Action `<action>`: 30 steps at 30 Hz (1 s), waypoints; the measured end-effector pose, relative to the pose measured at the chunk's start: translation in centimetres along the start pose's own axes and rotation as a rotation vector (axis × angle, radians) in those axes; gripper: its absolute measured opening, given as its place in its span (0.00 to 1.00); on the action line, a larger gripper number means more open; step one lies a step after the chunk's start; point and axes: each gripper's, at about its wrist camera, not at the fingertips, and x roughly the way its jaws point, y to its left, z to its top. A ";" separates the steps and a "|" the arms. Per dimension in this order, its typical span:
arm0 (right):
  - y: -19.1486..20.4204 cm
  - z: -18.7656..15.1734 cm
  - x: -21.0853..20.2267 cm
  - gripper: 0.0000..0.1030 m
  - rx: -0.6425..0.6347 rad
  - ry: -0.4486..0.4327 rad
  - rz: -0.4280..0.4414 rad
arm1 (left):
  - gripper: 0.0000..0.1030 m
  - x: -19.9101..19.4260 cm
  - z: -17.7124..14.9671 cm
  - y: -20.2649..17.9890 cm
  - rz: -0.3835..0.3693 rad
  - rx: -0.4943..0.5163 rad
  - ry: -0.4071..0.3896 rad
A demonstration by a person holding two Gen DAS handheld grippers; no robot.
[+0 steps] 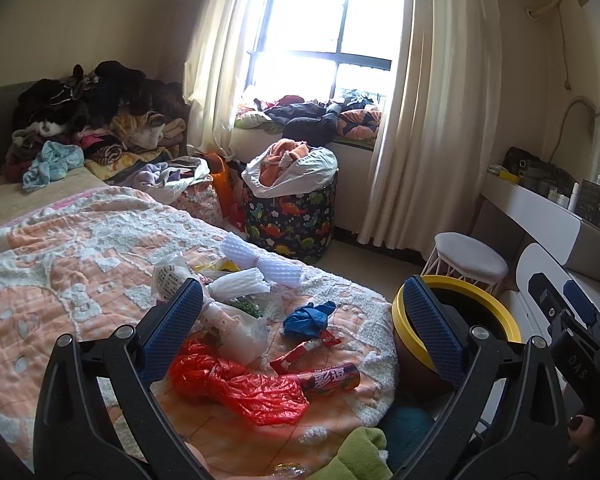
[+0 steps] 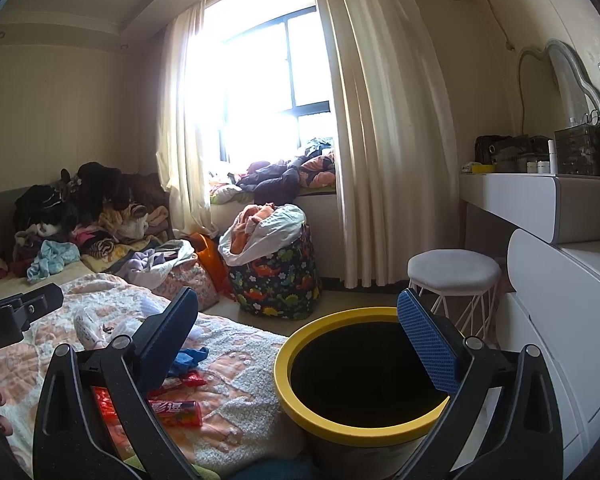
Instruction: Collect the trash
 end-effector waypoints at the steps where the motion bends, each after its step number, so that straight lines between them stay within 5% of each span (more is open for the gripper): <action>1: 0.1 -0.1 0.0 0.94 0.000 0.002 0.000 | 0.89 0.0 0.0 0.0 -0.001 0.000 0.002; 17: 0.1 -0.2 0.1 0.94 0.002 0.006 0.006 | 0.89 0.1 0.1 -0.1 -0.006 -0.003 0.003; 30: 4.0 -0.8 1.9 0.94 -0.059 0.092 0.174 | 0.89 0.2 0.0 3.1 0.050 -0.070 -0.014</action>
